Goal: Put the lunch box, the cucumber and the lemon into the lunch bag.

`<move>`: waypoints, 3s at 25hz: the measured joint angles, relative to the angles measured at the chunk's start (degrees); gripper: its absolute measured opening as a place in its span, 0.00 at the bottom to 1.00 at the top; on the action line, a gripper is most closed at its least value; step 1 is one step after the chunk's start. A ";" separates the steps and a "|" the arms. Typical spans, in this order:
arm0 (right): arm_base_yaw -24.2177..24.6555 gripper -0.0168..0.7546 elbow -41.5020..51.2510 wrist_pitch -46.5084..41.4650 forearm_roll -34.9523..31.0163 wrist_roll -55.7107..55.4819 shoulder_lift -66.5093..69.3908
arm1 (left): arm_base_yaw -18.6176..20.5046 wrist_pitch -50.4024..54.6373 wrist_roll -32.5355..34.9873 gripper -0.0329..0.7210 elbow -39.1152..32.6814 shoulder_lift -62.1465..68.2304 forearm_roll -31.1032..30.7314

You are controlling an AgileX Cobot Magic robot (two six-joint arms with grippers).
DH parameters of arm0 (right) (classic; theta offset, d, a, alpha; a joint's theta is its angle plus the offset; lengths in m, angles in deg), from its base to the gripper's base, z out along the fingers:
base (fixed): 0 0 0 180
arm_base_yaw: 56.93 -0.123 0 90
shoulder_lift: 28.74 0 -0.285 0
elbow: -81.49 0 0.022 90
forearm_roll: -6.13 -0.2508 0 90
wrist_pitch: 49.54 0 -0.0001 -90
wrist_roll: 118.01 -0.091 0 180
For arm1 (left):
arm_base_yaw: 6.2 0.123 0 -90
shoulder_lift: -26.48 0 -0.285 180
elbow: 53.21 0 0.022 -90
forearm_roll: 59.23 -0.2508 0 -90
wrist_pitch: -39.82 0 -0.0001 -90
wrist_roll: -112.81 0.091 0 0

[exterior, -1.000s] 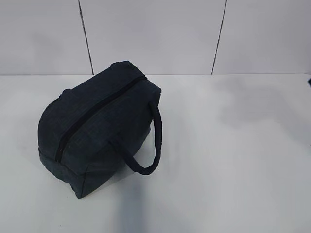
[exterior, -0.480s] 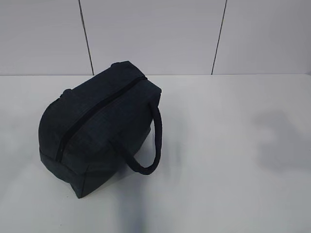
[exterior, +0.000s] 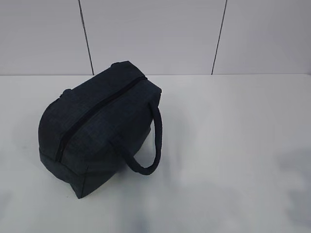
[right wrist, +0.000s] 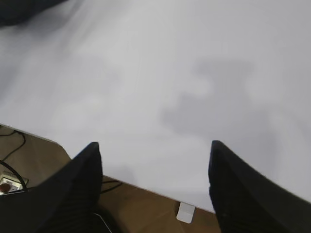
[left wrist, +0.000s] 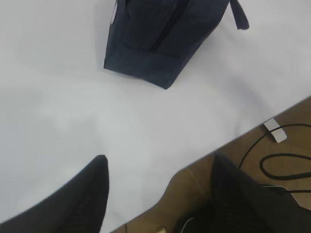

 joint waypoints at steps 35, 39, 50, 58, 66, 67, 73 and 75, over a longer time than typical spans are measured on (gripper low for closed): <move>0.09 0.70 9.73 6.50 1.08 -0.10 -2.91 | 2.85 -4.99 0.00 0.65 -6.69 -1.62 -0.57; 3.90 0.70 9.73 6.50 1.18 -0.10 -4.17 | 11.33 -4.99 0.00 0.63 -6.69 -3.55 -0.57; 7.41 0.70 9.73 6.50 1.20 -0.10 -10.09 | 21.39 -4.86 0.00 0.63 -6.69 -13.74 -0.57; 8.71 0.70 9.73 6.50 1.76 -0.10 -14.77 | 21.49 -4.47 0.00 0.63 -6.69 -13.77 -0.57; 8.84 0.70 9.73 6.50 1.99 -0.10 -14.77 | 20.92 -4.48 0.00 0.62 -6.69 -13.77 -0.57; 8.84 0.70 9.73 6.50 1.99 -0.10 -14.77 | 20.46 -4.48 0.00 0.62 -6.69 -13.77 -0.57; 8.84 0.70 9.73 6.50 2.12 -0.10 -14.77 | 19.39 -4.48 0.00 0.62 -6.69 -13.77 -0.57; 8.84 0.70 9.73 6.50 2.12 -0.10 -14.77 | 19.39 -4.48 0.00 0.62 -6.69 -13.77 -0.57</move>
